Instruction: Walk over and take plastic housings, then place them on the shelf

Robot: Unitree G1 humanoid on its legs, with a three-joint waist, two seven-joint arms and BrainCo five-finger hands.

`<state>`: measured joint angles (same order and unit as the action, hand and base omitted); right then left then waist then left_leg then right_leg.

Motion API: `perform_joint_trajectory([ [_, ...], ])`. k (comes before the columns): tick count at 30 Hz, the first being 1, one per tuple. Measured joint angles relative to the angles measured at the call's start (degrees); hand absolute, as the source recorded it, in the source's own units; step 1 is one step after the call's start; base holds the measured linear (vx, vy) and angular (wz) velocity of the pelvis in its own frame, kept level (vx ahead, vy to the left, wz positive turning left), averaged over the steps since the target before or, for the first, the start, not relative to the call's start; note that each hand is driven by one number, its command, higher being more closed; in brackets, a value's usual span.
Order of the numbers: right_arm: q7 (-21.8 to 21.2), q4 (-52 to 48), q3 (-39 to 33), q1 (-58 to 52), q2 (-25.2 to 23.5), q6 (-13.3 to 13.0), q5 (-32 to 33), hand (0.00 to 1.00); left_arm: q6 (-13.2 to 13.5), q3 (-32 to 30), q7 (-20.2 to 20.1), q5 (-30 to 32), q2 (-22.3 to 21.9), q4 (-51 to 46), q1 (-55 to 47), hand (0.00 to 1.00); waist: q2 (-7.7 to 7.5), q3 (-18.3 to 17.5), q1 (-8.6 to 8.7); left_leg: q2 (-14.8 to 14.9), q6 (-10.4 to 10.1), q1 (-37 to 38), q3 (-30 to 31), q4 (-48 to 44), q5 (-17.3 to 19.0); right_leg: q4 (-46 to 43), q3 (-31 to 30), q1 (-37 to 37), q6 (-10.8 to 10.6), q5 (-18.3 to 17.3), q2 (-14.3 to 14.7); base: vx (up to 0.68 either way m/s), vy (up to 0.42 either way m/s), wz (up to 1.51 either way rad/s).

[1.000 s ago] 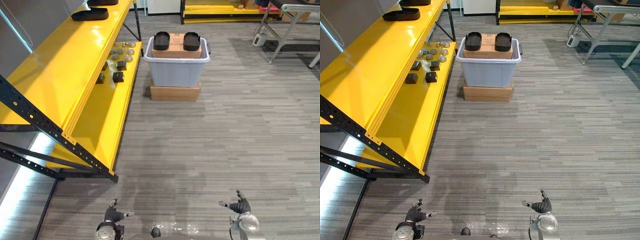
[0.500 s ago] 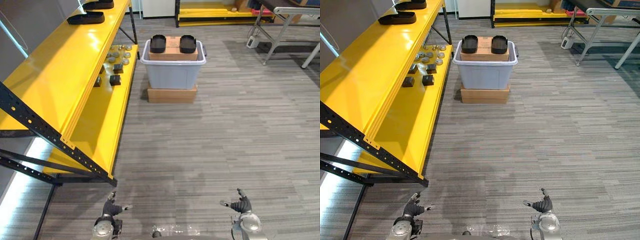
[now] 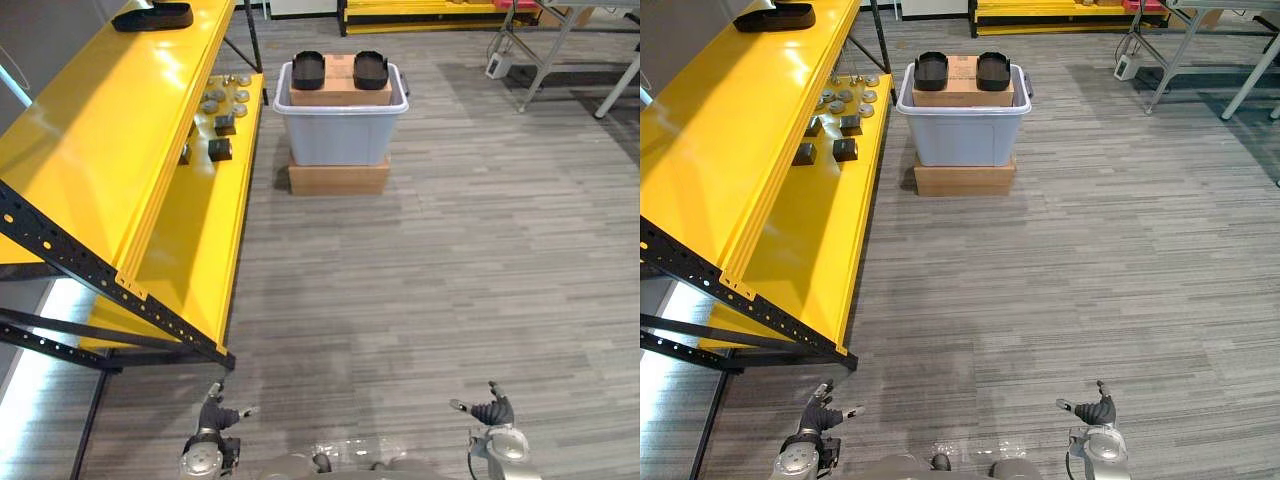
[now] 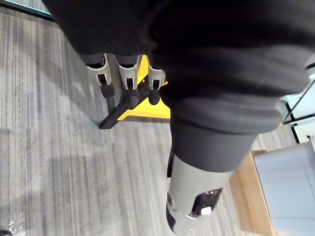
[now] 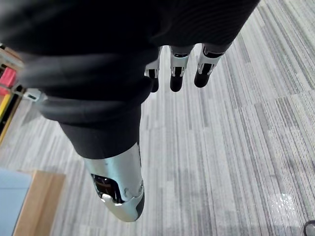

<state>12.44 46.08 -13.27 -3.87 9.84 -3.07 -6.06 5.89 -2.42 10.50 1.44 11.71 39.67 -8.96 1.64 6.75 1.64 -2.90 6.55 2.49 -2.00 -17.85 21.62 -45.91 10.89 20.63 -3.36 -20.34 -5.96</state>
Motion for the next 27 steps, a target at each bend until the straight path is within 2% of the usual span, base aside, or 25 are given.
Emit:
perform_joint_trajectory([
  [1, 0.00, -0.15, 0.18, 0.63, 0.76, -0.05, 0.00, 0.00, 0.00, -0.02, 0.15, -0.83, -0.28, 0.00, 1.25, 0.00, 0.87, 0.65, 0.35, 1.58, -0.62, 1.94, 0.93, 1.77, 0.22, 3.42, 1.04, 3.21, 0.43, 0.41, 1.16, 0.55, -0.040, 0.40],
  [2, 0.00, -0.18, 0.26, 1.62, 1.57, -0.05, 0.00, 0.00, 0.00, 0.01, 0.67, -0.94, -0.61, 0.02, 2.31, 0.00, 1.85, 1.69, 0.62, 3.34, -2.31, 3.87, 1.54, 3.31, 0.30, 8.94, 1.78, 6.18, 0.47, 2.38, 2.69, 0.56, -0.052, 0.37],
  [3, 0.01, -0.21, 0.28, 2.02, 1.84, -0.05, 0.01, 0.00, 0.00, -0.02, 0.89, -0.98, -0.65, 0.03, 2.85, 0.00, 1.80, 2.18, 0.74, 4.00, -3.42, 4.77, 1.73, 3.98, 0.14, 13.19, 1.76, 7.24, 0.43, 4.85, 3.35, 0.51, -0.075, 0.33],
  [4, 0.13, -0.37, 0.27, 2.28, 1.95, -0.05, -0.02, 0.00, 0.02, -0.04, 1.07, -0.99, -0.37, 0.05, 3.73, 0.00, 0.91, 2.68, 0.76, 4.05, -5.27, 6.59, 2.04, 5.24, -0.36, 21.96, 1.39, 8.31, 0.96, 10.76, 3.84, 0.45, -0.090, 0.26],
  [5, 0.15, -0.41, 0.26, 2.23, 1.96, -0.05, -0.03, 0.00, 0.03, -0.05, 1.09, -0.99, -0.32, 0.05, 3.84, 0.00, 0.61, 2.73, 0.79, 4.05, -5.63, 7.02, 2.09, 5.47, -0.30, 23.46, 1.34, 8.52, 1.13, 12.11, 3.81, 0.75, -0.205, 0.54],
  [6, 0.14, -0.41, 0.04, 2.32, 2.25, 0.16, -0.06, 0.00, 0.02, -0.51, 1.16, -0.98, -0.86, 0.56, 3.84, 0.00, -0.18, 2.87, 1.63, 5.73, -8.58, 10.66, 3.92, 5.52, 1.35, 22.65, 1.54, 9.38, 6.91, 22.78, 3.95, 0.65, -0.206, 0.39],
  [8, 0.13, -1.03, -0.24, 2.97, 2.03, 0.27, -0.06, 0.00, 0.01, -0.60, 1.11, -0.94, -1.12, 0.52, 4.23, 0.00, 0.95, 3.07, 2.26, 7.38, -10.69, 8.96, 4.08, 1.82, 0.11, 19.14, 3.00, 10.02, 8.19, 18.83, 4.25, 0.57, -0.208, 0.36],
  [9, 0.04, -1.68, -0.15, 3.44, 1.94, 0.27, -0.05, 0.00, -0.03, -0.82, 1.13, -0.95, -1.62, 0.57, 5.05, 0.00, 1.40, 3.54, 2.43, 8.06, -12.39, 5.33, 3.36, -6.95, -3.29, 18.27, 3.68, 8.50, 8.96, 16.27, 4.92, 0.62, -0.255, 0.24],
  [10, -0.03, -2.38, 0.12, 3.55, 1.95, 0.27, 0.11, 0.00, -0.09, -2.46, 1.07, -0.97, -3.01, 0.56, 5.12, 0.00, 2.05, 4.23, 1.98, 9.07, -10.35, 0.88, 3.08, -20.21, -11.68, 20.77, 3.82, 3.51, 9.59, 14.83, 6.49, 0.77, -0.298, 0.09],
  [11, -0.02, -2.71, 0.41, 3.54, 1.82, 0.25, 0.43, 0.00, -0.10, -3.11, 1.08, -0.98, -3.58, 0.50, 4.76, 0.00, 2.25, 4.41, 1.40, 10.25, -9.76, -1.19, 3.21, -26.74, -13.29, 22.84, 3.62, 0.31, 10.01, 14.52, 7.51, 0.66, -0.241, -0.12],
  [12, -0.01, -2.81, 1.21, 3.43, 1.55, 0.06, 1.08, 0.00, -0.06, -3.27, 0.88, -0.97, -3.80, 0.36, 4.25, 0.00, 2.23, 4.81, 0.56, 12.70, -9.07, -5.00, 1.65, -39.11, -12.59, 27.22, 2.85, -6.66, 10.47, 14.24, 9.45, 0.75, -0.235, -0.20],
  [13, 0.06, -3.09, 2.19, 3.49, 1.54, -0.37, 1.42, 0.00, -0.06, -3.27, 0.81, -1.01, -3.82, 0.14, 3.80, 0.00, 1.45, 5.26, -0.04, 14.62, -7.67, -8.43, -0.50, -47.51, -11.60, 30.59, 1.81, -12.62, 10.75, 14.06, 10.28, 0.48, -0.138, -0.26],
  [15, 0.29, -5.16, 2.29, 3.54, 1.09, -0.62, 2.05, 0.00, -0.11, -3.29, 0.80, -1.03, -4.26, -0.30, 2.84, 0.00, 0.58, 5.59, -1.29, 14.91, -5.72, -15.01, -3.00, -50.95, -10.34, 35.10, -0.39, -18.90, 11.11, 13.82, 10.38, 0.57, -0.136, -0.40],
  [16, 0.35, -5.90, 2.14, 3.61, 1.03, -0.74, 2.46, 0.00, -0.28, -3.29, 0.77, -1.07, -4.83, -0.92, 2.28, 0.00, 0.66, 5.63, -2.43, 14.55, -5.43, -19.33, -3.16, -48.67, -9.76, 37.98, -1.46, -21.84, 10.93, 13.53, 10.37, 0.57, -0.099, -0.44],
  [17, 0.36, -6.22, 1.92, 3.50, 0.84, -0.76, 2.77, 0.00, -0.29, -3.29, 0.75, -1.07, -4.98, -1.11, 2.12, 0.00, 0.67, 5.70, -2.75, 13.94, -5.02, -21.77, -3.51, -46.43, -9.43, 39.25, -1.82, -23.18, 10.51, 12.98, 10.23, 0.42, -0.020, -0.28],
  [19, 0.48, -6.27, 0.62, 3.12, -0.40, -0.34, 3.28, 0.00, -0.57, -3.28, 0.74, -1.06, -5.60, -0.98, 2.13, 0.00, 0.66, 6.24, -2.80, 10.67, -5.52, -25.94, -3.20, -32.58, -8.24, 41.12, -2.17, -27.35, 9.94, 11.19, 9.67, 0.43, 0.039, -0.05],
  [20, 0.88, -5.77, -0.47, 2.60, -1.03, -0.27, 3.29, 0.00, -0.61, -3.31, 0.74, -1.06, -6.37, -0.94, 1.87, 0.00, 0.11, 6.59, -3.11, 7.76, -6.67, -26.08, -2.61, -21.16, -8.97, 41.29, -2.72, -29.32, 9.26, 9.63, 8.95, 0.44, 0.082, -0.11],
  [21, 1.11, -5.13, -0.77, 2.61, -0.99, -0.33, 3.28, 0.00, -0.61, -3.27, 0.71, -1.05, -6.79, -0.89, 1.58, 0.00, 0.25, 6.50, -3.26, 6.57, -7.96, -25.65, -1.84, -14.47, -10.19, 41.33, -3.30, -29.88, 8.84, 8.70, 8.64, 0.52, 0.135, -0.34],
  [22, 1.38, -4.04, -1.97, 2.49, -0.87, -0.23, 3.30, 0.00, -0.66, -3.22, 0.68, -1.03, -7.64, -0.82, 1.02, 0.00, 1.14, 6.01, -4.03, 5.34, -9.46, -24.62, -0.58, -2.90, -13.06, 41.61, -4.51, -31.05, 7.83, 6.89, 8.93, 0.46, 0.166, -0.56],
  [23, 1.64, -2.77, -2.41, 2.27, -1.05, 0.04, 3.30, 0.00, -0.68, -3.38, 0.73, -1.03, -7.71, -0.08, 0.82, 0.00, 1.53, 5.65, -4.49, 4.55, -6.50, -24.34, 0.58, -1.89, -18.79, 40.94, -6.21, -32.38, 6.91, 4.62, 9.00, 0.48, 0.184, -0.61],
  [24, 1.64, -2.36, -2.33, 2.23, -1.53, 0.36, 3.30, 0.00, -0.71, -3.55, 0.73, -1.03, -7.44, 0.44, 0.75, 0.00, 1.30, 5.20, -4.62, 4.16, -5.02, -24.08, 0.31, -2.86, -20.35, 40.46, -7.05, -32.95, 6.47, 3.51, 8.35, 0.54, 0.175, -0.51],
  [25, 1.64, -2.51, -2.15, 1.56, -2.67, 0.75, 3.28, 0.00, -0.83, -4.06, 0.74, -1.03, -7.27, 0.60, 0.07, 0.00, -0.76, 4.39, -4.44, 2.87, -3.94, -24.55, -1.27, -5.85, -18.26, 38.52, -7.89, -33.07, 5.23, 1.58, 6.22, 0.59, 0.137, -0.43],
  [26, 1.51, -2.49, -2.01, 0.86, -2.95, 0.87, 3.25, 0.00, -1.01, -3.93, 0.69, -1.03, -7.67, 0.83, 0.32, 0.00, -1.62, 3.80, -4.82, 2.59, -3.25, -24.28, -3.25, -7.92, -15.46, 33.75, -9.20, -31.46, 3.86, 0.75, 4.70, 0.59, 0.127, -0.44],
  [27, 1.46, -2.47, -2.04, 0.84, -2.96, 0.92, 3.25, 0.00, -1.02, -3.87, 0.67, -1.02, -7.98, 1.06, 0.48, 0.00, -1.59, 3.75, -5.29, 2.58, -2.93, -23.57, -3.87, -8.74, -14.15, 30.03, -10.17, -30.34, 3.59, 0.61, 4.33, 0.58, 0.150, -0.55],
])
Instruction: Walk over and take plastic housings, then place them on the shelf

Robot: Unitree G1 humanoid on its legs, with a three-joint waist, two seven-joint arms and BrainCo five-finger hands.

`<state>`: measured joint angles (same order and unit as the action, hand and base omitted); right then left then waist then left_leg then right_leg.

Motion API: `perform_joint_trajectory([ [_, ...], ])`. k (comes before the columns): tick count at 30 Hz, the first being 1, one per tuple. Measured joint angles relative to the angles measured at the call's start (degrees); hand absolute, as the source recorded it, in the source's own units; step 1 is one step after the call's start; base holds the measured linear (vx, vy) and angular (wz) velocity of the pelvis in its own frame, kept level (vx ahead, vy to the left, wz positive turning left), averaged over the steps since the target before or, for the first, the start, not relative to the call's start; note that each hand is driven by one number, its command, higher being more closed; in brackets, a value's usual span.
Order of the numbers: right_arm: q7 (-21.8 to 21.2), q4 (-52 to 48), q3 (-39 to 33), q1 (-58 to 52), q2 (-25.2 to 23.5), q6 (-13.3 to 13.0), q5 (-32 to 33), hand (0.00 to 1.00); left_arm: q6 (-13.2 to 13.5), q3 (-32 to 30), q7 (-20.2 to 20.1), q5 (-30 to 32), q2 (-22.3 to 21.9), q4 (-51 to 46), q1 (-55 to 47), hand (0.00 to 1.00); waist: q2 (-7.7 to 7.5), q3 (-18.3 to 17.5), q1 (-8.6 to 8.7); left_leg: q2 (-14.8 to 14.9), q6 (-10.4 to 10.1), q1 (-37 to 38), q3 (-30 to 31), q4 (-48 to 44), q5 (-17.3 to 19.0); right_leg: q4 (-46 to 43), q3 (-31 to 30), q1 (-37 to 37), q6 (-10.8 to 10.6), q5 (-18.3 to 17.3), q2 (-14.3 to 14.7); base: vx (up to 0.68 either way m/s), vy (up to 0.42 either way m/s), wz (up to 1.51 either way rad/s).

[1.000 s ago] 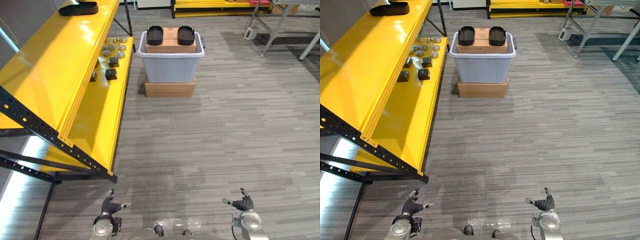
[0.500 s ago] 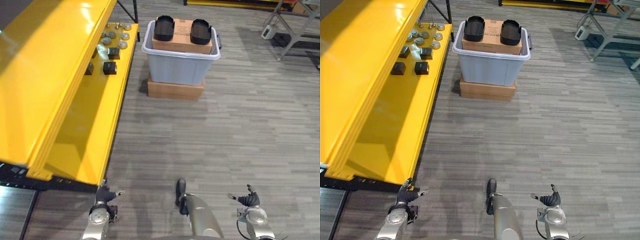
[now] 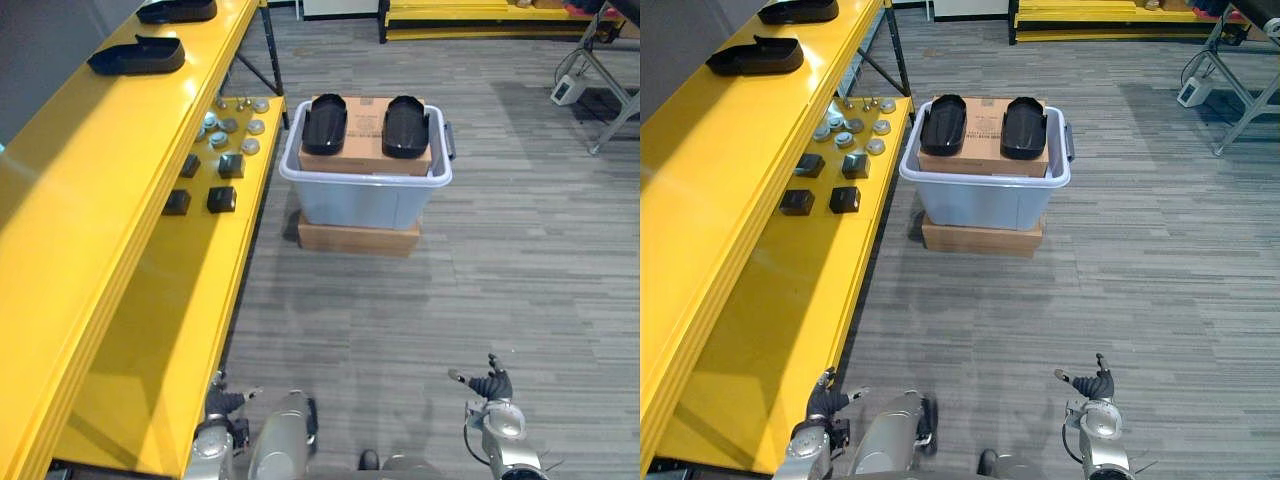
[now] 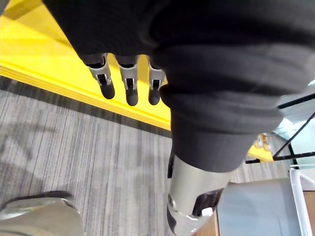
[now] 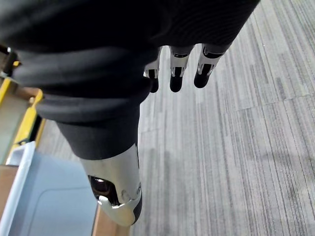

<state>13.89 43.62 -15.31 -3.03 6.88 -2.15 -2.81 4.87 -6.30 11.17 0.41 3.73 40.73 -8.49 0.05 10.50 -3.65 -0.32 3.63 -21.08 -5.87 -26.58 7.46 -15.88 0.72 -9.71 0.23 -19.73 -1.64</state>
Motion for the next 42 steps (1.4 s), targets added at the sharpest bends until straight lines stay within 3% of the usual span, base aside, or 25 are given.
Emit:
perform_joint_trajectory([
  [2, -0.17, -0.01, -0.04, -0.75, -0.27, 0.09, -0.07, 0.00, -0.05, 0.34, 0.00, -0.02, -0.10, 0.73, 0.04, 0.00, -0.62, -0.18, -0.05, -0.94, 0.94, 3.74, -1.43, -0.06, 3.67, -15.81, -0.46, 4.87, -3.33, 0.98, -1.50, 0.48, 0.153, -0.30],
  [3, -0.25, -0.02, 0.05, -1.01, -0.40, 0.14, -0.12, 0.00, -0.08, 1.15, 0.02, -0.03, 0.05, 0.90, 0.13, 0.00, -0.73, -0.22, 0.31, -1.55, 1.57, 6.92, -1.46, 0.08, 5.82, -28.47, -0.69, 9.39, -9.19, 3.96, -2.77, 0.52, 0.136, 0.00],
  [4, -0.39, 0.01, 0.19, -1.54, -0.61, 0.23, -0.14, 0.00, -0.14, 1.23, 0.03, -0.04, 0.07, 1.06, 0.11, 0.00, -0.68, -0.20, 0.74, -1.77, 2.01, 10.39, -1.43, 0.26, 7.78, -39.03, -0.38, 13.47, -9.02, 3.80, -3.86, 0.53, 0.122, 0.03],
  [6, -0.43, -0.19, 0.93, -1.24, -1.21, 0.20, -0.15, 0.00, -0.28, 1.22, 0.07, -0.21, 0.21, 1.72, 0.17, 0.00, -0.69, -0.22, 1.61, -1.77, 2.36, 15.72, -0.53, 1.74, 8.50, -46.06, 2.10, 18.77, -6.04, 2.17, -5.24, 0.57, 0.052, 0.06],
  [7, -0.44, -0.81, 1.28, -1.42, -1.45, 0.16, -0.16, 0.00, -0.51, 1.23, 0.07, -0.70, 0.27, 1.69, 0.72, 0.00, -0.57, -0.29, 2.04, -1.26, 2.16, 19.04, 0.74, 3.98, 8.80, -45.44, 4.23, 22.21, -4.46, 1.30, -5.53, 0.54, -0.013, 0.12],
  [9, -0.45, -1.23, 1.92, -1.19, -1.59, 0.09, -0.15, 0.00, -0.54, 1.17, 0.05, -0.97, 0.50, 1.98, 1.28, 0.00, 0.03, -0.09, 2.71, 0.27, 0.99, 22.72, 1.74, 6.66, 9.68, -40.39, 6.73, 25.91, -3.83, 0.81, -5.26, 0.36, -0.074, 0.27],
  [11, -0.42, -1.22, 1.88, -1.51, -1.77, 0.08, -0.11, 0.00, -0.58, 1.15, 0.09, -0.97, 0.60, 3.14, 2.46, 0.00, 0.22, 0.13, 2.99, 1.93, 0.42, 26.55, 2.59, 8.60, 9.98, -25.31, 7.28, 28.16, -3.98, 1.68, -4.84, 0.47, -0.170, 0.41],
  [12, -0.41, -1.12, 1.83, -2.01, -1.77, 0.10, -0.10, 0.00, -0.57, 1.16, 0.09, -0.96, 0.73, 3.28, 2.81, 0.00, 0.21, 0.12, 3.09, 2.84, -0.62, 27.52, 3.41, 8.69, 10.57, -17.67, 6.69, 28.47, -4.28, 3.66, -4.45, 0.51, -0.256, 0.67],
  [13, -0.35, -0.26, 1.80, -2.43, -1.60, 0.15, -0.10, 0.00, -0.53, 1.16, 0.13, -0.91, 1.15, 4.15, 3.07, 0.00, -0.54, -0.28, 3.38, 3.90, -3.25, 28.39, 4.89, 9.00, 12.11, -9.18, 6.36, 28.26, -3.95, 13.00, -3.96, 0.43, -0.249, 0.64],
  [14, -0.34, 0.58, 1.76, -2.41, -1.43, 0.17, -0.10, 0.00, -0.53, 1.19, 0.12, -0.90, 1.21, 4.86, 3.31, 0.00, -0.90, -0.58, 3.60, 4.44, -3.75, 29.30, 5.91, 9.60, 12.40, -8.83, 6.41, 27.58, -2.46, 16.74, -3.52, 0.46, -0.275, 0.51],
  [15, -0.26, 1.50, 1.49, -2.27, -0.95, 0.24, -0.10, 0.00, -0.57, 1.16, 0.07, -0.89, 0.97, 6.11, 3.41, 0.00, 0.13, -0.92, 3.35, 6.17, -4.89, 29.97, 7.22, 10.69, 11.76, -10.52, 7.41, 27.55, -1.04, 14.68, -2.34, 0.37, -0.231, 0.22],
  [17, -0.30, 1.45, 0.26, -1.85, -1.20, 0.25, -0.03, 0.00, -0.59, 1.02, 0.13, -0.85, 0.79, 6.45, 3.29, 0.00, 0.46, -1.03, 3.30, 6.98, -8.09, 29.86, 7.82, 8.52, 9.83, -13.54, 9.01, 27.59, 0.84, 11.17, -2.55, 0.49, -0.315, 0.30],
  [18, -0.33, 0.90, 0.01, -2.16, -1.29, 0.25, 0.00, 0.00, -0.59, 0.78, 0.13, -0.85, 0.35, 6.46, 3.33, 0.00, 1.05, -0.90, 3.63, 7.36, -8.29, 28.05, 8.42, 3.64, 9.12, -13.26, 10.36, 25.85, 1.20, 9.86, -2.39, 0.52, -0.344, 0.60],
  [19, -0.43, 0.05, 0.32, -2.77, -1.51, 0.25, 0.05, 0.00, -0.60, -0.70, 0.11, -0.82, -0.71, 6.08, 3.48, 0.00, 1.58, -0.71, 4.28, 8.03, -8.34, 23.74, 9.13, -8.12, 5.89, -11.45, 12.15, 22.10, 2.10, 8.91, -1.79, 0.40, -0.268, 0.53],
  [20, -0.41, -0.75, 0.91, -2.95, -1.85, 0.22, 0.58, 0.00, -0.56, -1.49, 0.09, -0.81, -1.48, 4.99, 2.73, 0.00, 1.66, -0.58, 3.82, 9.89, -7.88, 18.50, 8.83, -20.63, 1.18, -8.18, 12.53, 17.49, 2.53, 8.73, -0.63, 0.38, -0.240, 0.29],
  [22, -0.27, -2.16, 1.85, -3.00, -2.38, -0.04, 1.63, 0.00, -0.59, -1.47, 0.05, -0.76, -1.85, 4.30, 1.85, 0.00, 1.84, -0.66, 2.47, 12.31, -7.60, 13.25, 6.07, -31.60, 2.66, -4.38, 11.59, 11.70, 3.09, 8.73, 0.97, 0.33, -0.148, -0.26],
  [23, -0.29, -2.41, 2.16, -2.95, -2.55, -0.26, 2.39, 0.00, -0.66, -1.17, 0.04, -0.75, -1.95, 4.26, 1.59, 0.00, 1.21, -0.72, 2.42, 12.40, -7.32, 11.46, 5.35, -31.90, 3.20, -2.65, 11.40, 10.00, 3.10, 8.73, 1.01, 0.33, -0.116, -0.33],
  [26, -0.20, -2.60, 1.51, -2.51, -3.12, -0.19, 2.95, 0.00, -0.68, -1.12, 0.04, -0.76, -3.19, 3.48, 1.63, 0.00, 1.88, -0.82, 1.62, 12.20, -7.53, 9.24, 3.55, -18.68, 4.98, 0.18, 9.58, 6.64, 3.02, 8.74, 0.91, 0.24, 0.002, -0.35],
  [27, -0.21, -2.53, 0.69, -2.52, -3.21, -0.16, 2.98, 0.00, -0.68, -1.10, 0.04, -0.81, -3.60, 3.04, 1.91, 0.00, 2.12, -0.92, 1.58, 11.57, -8.00, 9.36, 3.75, -9.76, 4.81, 0.33, 9.11, 6.06, 2.70, 8.63, 0.92, 0.25, 0.098, -0.30],
  [28, -0.15, -2.52, -0.18, -2.49, -3.64, -0.15, 3.02, 0.00, -0.67, -1.02, 0.04, -0.82, -3.80, 3.00, 2.24, 0.00, 2.56, -1.19, 1.58, 10.86, -8.54, 9.86, 4.31, -2.07, 2.53, 0.23, 8.76, 5.98, 1.86, 8.23, 1.23, 0.26, 0.126, -0.25],
  [29, -0.06, -2.16, -1.19, -2.83, -3.84, -0.07, 3.02, 0.00, -0.68, -0.88, 0.02, -0.82, -4.07, 3.17, 2.30, 0.00, 3.98, -1.93, 1.88, 10.67, -8.71, 10.22, 5.22, 4.12, -1.28, 0.03, 8.45, 6.00, 0.15, 7.14, 2.00, 0.22, 0.141, 0.00],
  [31, -0.08, -1.93, -2.23, -3.51, -5.34, 0.37, 3.23, 0.00, -0.66, -0.89, 0.05, -0.80, -3.52, 3.17, 2.91, 0.00, 1.39, -2.14, 2.66, 8.84, -8.19, 12.13, 4.44, 7.24, -1.52, -0.16, 7.99, 5.90, -0.66, 6.70, -0.50, 0.21, 0.134, 0.04],
  [33, -0.07, -1.93, -2.23, -3.58, -5.62, 0.34, 3.41, 0.00, -0.70, -0.93, 0.05, -0.80, -3.14, 3.28, 2.73, 0.00, 0.21, -2.60, 2.50, 7.69, -8.07, 13.04, 2.80, 7.88, -1.45, 0.21, 6.46, 5.83, -1.52, 6.48, -1.79, 0.13, 0.114, -0.27],
  [37, -0.04, -1.92, -3.12, -3.33, -5.63, 0.18, 4.63, 0.00, -0.70, -1.12, 0.06, -0.76, -2.12, 3.78, 2.33, 0.00, 0.38, -2.95, 2.44, 7.20, -7.84, 14.30, 0.57, 9.47, -1.31, 2.44, 4.15, 5.47, -2.99, 7.45, -2.64, 0.05, 0.082, -0.28],
  [42, 1.03, -2.04, -7.73, -4.94, -4.63, 0.19, 5.66, 0.00, -0.82, -2.27, 0.06, -0.74, -1.25, 4.93, 1.12, 0.00, 0.40, -4.00, 2.61, 7.27, -7.51, 17.70, -1.36, 14.30, -2.61, 4.29, 2.22, 5.06, -2.94, 8.58, -2.49, -0.02, 0.000, -0.21],
])
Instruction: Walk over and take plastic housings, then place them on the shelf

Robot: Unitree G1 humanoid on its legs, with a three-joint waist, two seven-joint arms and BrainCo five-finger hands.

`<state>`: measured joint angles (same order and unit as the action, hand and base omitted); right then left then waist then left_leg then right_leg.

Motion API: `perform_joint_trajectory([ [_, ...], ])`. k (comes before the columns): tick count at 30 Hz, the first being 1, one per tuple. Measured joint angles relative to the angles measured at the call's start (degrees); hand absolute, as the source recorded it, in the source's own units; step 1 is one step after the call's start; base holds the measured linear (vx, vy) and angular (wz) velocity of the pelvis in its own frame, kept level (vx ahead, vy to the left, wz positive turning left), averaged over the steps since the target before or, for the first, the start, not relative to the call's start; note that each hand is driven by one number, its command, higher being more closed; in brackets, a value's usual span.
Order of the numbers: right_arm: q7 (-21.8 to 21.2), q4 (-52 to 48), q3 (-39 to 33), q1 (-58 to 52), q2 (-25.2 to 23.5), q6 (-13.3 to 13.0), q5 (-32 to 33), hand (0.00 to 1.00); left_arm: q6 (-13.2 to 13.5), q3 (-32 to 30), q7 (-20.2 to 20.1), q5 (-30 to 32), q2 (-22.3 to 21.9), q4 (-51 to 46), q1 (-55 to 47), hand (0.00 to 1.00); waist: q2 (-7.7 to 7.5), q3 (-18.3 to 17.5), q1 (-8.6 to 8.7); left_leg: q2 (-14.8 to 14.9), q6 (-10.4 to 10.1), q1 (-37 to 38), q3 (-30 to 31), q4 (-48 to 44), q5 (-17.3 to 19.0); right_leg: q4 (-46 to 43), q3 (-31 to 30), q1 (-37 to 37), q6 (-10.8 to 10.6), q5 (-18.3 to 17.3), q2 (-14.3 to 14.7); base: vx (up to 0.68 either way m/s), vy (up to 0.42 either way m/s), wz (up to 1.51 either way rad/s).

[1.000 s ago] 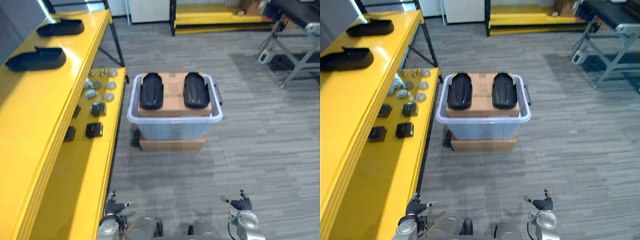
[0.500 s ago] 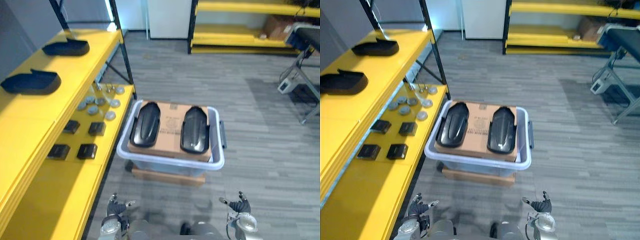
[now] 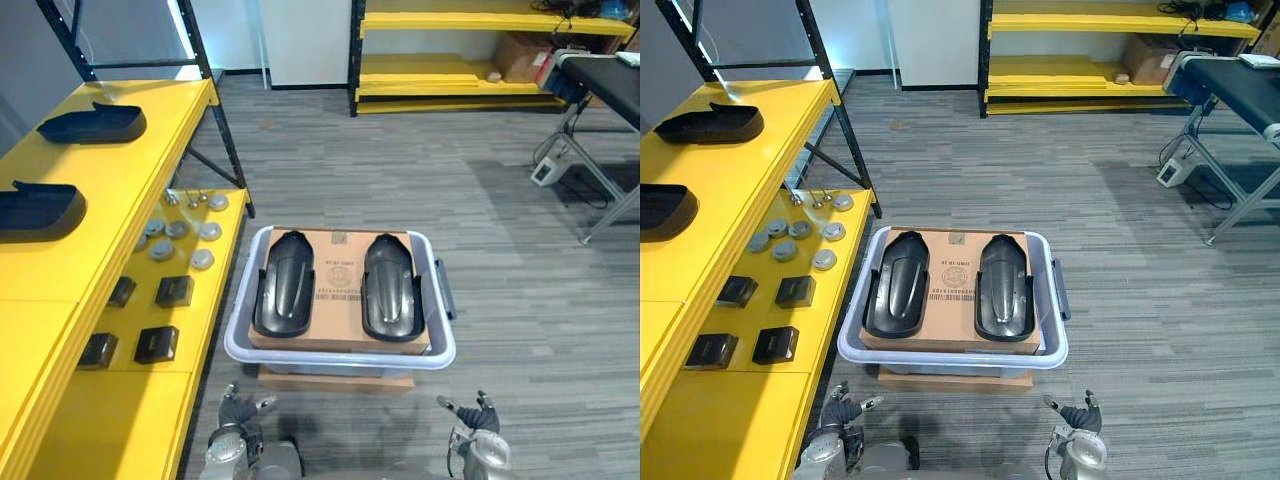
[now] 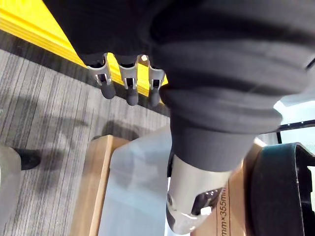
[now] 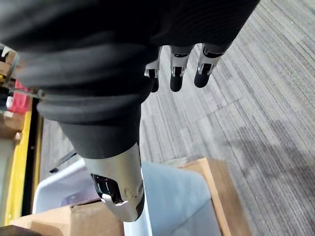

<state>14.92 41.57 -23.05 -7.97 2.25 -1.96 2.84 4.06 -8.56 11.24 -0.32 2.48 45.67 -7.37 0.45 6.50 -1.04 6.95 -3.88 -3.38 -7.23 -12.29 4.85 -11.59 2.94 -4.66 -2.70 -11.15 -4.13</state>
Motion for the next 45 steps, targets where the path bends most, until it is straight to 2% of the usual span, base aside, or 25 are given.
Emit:
perform_joint_trajectory([
  [3, 0.80, -2.74, -2.01, -1.28, 0.98, 0.17, 0.08, 0.00, -0.09, -0.65, 0.04, 0.07, 0.10, -0.02, -0.47, 0.00, 0.22, -0.81, 0.18, -0.15, 0.01, 0.67, -0.82, 3.06, -1.65, 1.56, -0.83, 0.23, -0.19, 1.34, 0.08, -0.01, -0.006, -0.19],
  [8, 2.78, -24.47, -1.53, -5.61, 1.72, 0.33, -0.17, 0.00, -0.11, -0.59, 0.02, 0.99, 0.17, -0.60, -1.26, 0.00, -0.14, -1.09, 0.37, -0.98, 0.35, 2.42, -1.56, 6.98, -3.53, 1.78, -1.78, 0.94, -0.50, 1.92, -0.32, -0.05, 0.021, -0.07],
  [10, 2.98, -34.98, -0.98, -6.07, 2.94, -0.29, -1.01, 0.00, -0.10, -0.52, 0.01, 1.11, 0.17, -1.94, -2.80, 0.00, -0.52, -1.32, 0.39, -1.58, 0.51, 3.58, -1.63, 9.60, -4.86, 2.00, -1.79, 0.99, -0.62, 2.00, -0.71, -0.05, 0.020, 0.02],
  [13, 3.76, -41.99, 1.02, -5.76, 4.22, -2.14, -3.58, 0.00, -0.09, 0.05, 0.01, 1.19, 0.23, -2.19, -5.13, 0.00, -0.82, -2.39, 0.28, -2.28, 0.77, 4.30, -1.40, 12.63, -6.38, 3.12, -1.61, 1.05, -0.98, 2.35, -0.93, -0.01, 0.019, 0.05],
  [15, 3.67, -43.20, 2.80, -4.97, 4.91, -2.48, -5.38, 0.00, -0.09, 1.55, -0.02, 1.29, 0.49, -2.18, -6.41, 0.00, -0.71, -2.67, 0.29, -3.07, 1.25, 4.34, -0.89, 13.61, -7.07, 3.72, -1.25, 0.99, -1.20, 2.56, -0.91, 0.02, 0.022, 0.11],
  [19, 2.44, -42.12, 5.46, -2.48, 5.78, -2.60, -10.19, 0.00, 0.25, 2.88, -0.08, 2.07, 1.27, -2.08, -7.21, 0.00, -0.35, -2.62, 0.19, -4.19, 1.85, 4.09, 0.89, 14.84, -8.09, 4.07, 0.33, 0.64, -1.40, 2.70, -1.62, 0.02, 0.026, 0.23],
  [24, 2.32, -34.76, 8.37, 2.40, 8.61, -2.12, -15.08, 0.00, 0.33, 4.20, -0.06, 2.30, 2.44, -2.04, -7.36, 0.00, -0.15, -2.51, -0.14, -5.09, 2.27, 3.85, 3.77, 17.63, -10.07, 4.80, 2.95, 0.44, -1.40, 2.70, -2.03, 0.00, 0.003, 0.29],
  [27, 3.37, -28.77, 8.52, 6.12, 9.05, -0.79, -17.56, 0.00, 0.41, 4.44, 0.02, 2.26, 2.84, -2.07, -7.22, 0.00, 0.06, -1.66, -0.37, -5.37, 2.39, 2.68, 5.79, 17.65, -10.62, 4.84, 4.67, 0.62, -1.40, 2.70, -2.06, -0.02, -0.005, 0.32],
  [32, 7.69, -20.52, 8.12, 11.86, 10.36, 3.49, -21.56, 0.00, 0.78, 4.43, 0.70, 2.10, 2.86, -2.46, -6.04, 0.00, 1.71, 1.42, -0.80, -5.80, 2.34, -0.05, 9.38, 17.67, -11.86, 5.00, 8.17, 1.37, -1.39, 2.69, -2.07, -0.05, -0.006, 0.35],
  [34, 8.73, -18.04, 7.79, 13.20, 10.37, 4.63, -21.55, 0.00, 0.81, 4.44, 1.40, 2.10, 2.86, -2.64, -6.10, 0.00, 1.82, 1.72, -1.51, -5.85, 2.36, -0.82, 9.82, 17.66, -12.01, 5.02, 8.48, 1.99, -1.38, 2.68, -2.04, -0.01, -0.009, 0.12],
  [41, 10.11, -8.98, 7.34, 20.90, 12.42, 6.09, -21.44, 0.00, 1.40, 5.79, 1.59, 2.10, 2.89, -3.46, -4.86, 0.00, 2.72, 4.96, -1.59, -6.21, 2.46, -4.29, 11.99, 17.65, -13.10, 5.01, 10.88, 4.19, -1.38, 2.68, -2.06, -0.01, -0.006, 0.17],
  [45, 10.03, -6.26, 8.46, 24.74, 13.78, 6.30, -21.45, 0.00, 2.02, 6.92, 1.61, 2.03, 2.79, -3.62, -4.00, 0.00, 3.54, 6.71, -3.00, -6.22, 2.43, -5.46, 12.09, 17.64, -13.24, 4.81, 11.02, 5.06, -1.37, 2.67, -2.06, 0.00, -0.002, 0.02],
])
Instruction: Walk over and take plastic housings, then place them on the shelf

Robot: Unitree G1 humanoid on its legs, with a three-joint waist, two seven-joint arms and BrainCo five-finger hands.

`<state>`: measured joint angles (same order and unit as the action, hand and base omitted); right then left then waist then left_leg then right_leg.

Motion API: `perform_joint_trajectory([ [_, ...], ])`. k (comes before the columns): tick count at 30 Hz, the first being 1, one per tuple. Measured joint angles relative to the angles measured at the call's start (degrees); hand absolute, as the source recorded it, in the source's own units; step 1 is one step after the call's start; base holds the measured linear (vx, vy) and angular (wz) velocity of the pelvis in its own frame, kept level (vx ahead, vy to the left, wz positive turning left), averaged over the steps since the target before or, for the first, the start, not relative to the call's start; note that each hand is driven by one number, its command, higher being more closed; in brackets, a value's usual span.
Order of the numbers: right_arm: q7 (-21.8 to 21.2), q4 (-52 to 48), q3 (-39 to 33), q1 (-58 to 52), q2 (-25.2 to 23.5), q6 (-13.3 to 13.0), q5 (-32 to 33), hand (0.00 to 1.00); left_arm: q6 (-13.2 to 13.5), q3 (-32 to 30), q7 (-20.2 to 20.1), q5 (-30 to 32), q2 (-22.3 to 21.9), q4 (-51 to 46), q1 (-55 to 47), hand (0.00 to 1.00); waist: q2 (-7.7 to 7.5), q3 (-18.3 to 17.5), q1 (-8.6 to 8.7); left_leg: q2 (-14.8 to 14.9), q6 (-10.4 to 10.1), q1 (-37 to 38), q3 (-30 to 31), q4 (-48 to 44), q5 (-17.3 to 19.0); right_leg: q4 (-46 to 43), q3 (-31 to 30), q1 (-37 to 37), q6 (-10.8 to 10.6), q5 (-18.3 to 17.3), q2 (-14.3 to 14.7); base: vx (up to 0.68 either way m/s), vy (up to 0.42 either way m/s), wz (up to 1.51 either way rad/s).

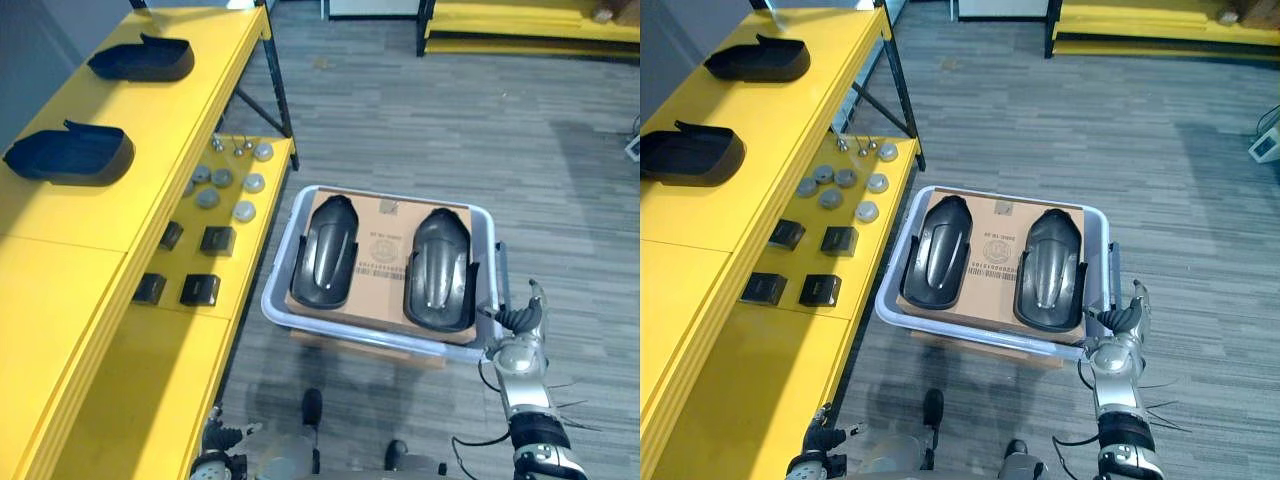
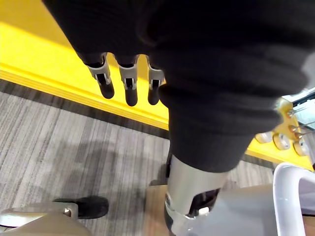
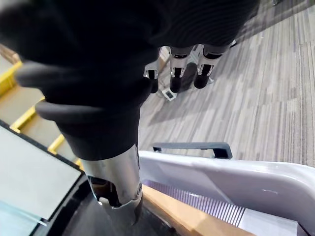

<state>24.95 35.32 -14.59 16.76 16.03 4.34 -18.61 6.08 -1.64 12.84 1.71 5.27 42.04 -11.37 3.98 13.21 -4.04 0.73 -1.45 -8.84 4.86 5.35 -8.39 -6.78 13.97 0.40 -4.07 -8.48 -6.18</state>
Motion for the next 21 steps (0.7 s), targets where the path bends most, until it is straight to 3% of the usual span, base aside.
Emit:
perform_joint_trajectory([
  [3, -0.01, 2.90, 0.01, 2.99, 0.22, 0.05, 0.04, 0.00, 0.71, 0.20, 0.56, -0.04, -0.04, -0.04, 0.50, 0.00, 0.49, 1.40, -0.02, -0.24, -0.02, -0.41, 1.24, -0.03, -0.18, -0.01, 0.40, 0.08, 0.22, -0.18, 0.01, 0.00, -0.008, 0.18],
  [4, -0.01, 4.25, 0.01, 4.22, 0.28, 0.05, 0.07, 1.00, 0.75, 0.58, 1.12, -0.07, -0.04, -0.02, 0.74, 0.00, 0.63, 1.97, -0.11, -0.25, -0.03, -0.71, 1.29, -0.06, -0.19, -0.07, 0.41, 0.45, 0.26, -0.26, 0.01, -0.04, 0.000, 0.09],
  [16, 0.36, 7.20, -0.35, 7.37, 1.36, -0.08, 4.28, 1.00, 0.86, 1.24, 2.43, -2.29, -0.08, -1.98, 1.40, 0.00, 0.94, 3.44, -0.03, -0.55, -0.09, -1.98, 2.38, -1.20, -0.28, -1.12, -0.07, 0.94, 0.53, -0.93, -0.10, -0.02, -0.001, 0.04],
  [21, -0.15, 1.23, -1.17, 1.32, 1.28, -0.16, 4.62, 1.00, 0.61, 0.68, 2.32, -2.27, 0.02, -2.80, 1.31, 0.00, 0.88, 3.41, -0.08, -0.50, -0.10, -0.27, 2.36, -0.40, -0.27, -1.16, -0.28, -0.30, 0.46, -0.97, -0.14, -0.02, -0.001, -0.01],
])
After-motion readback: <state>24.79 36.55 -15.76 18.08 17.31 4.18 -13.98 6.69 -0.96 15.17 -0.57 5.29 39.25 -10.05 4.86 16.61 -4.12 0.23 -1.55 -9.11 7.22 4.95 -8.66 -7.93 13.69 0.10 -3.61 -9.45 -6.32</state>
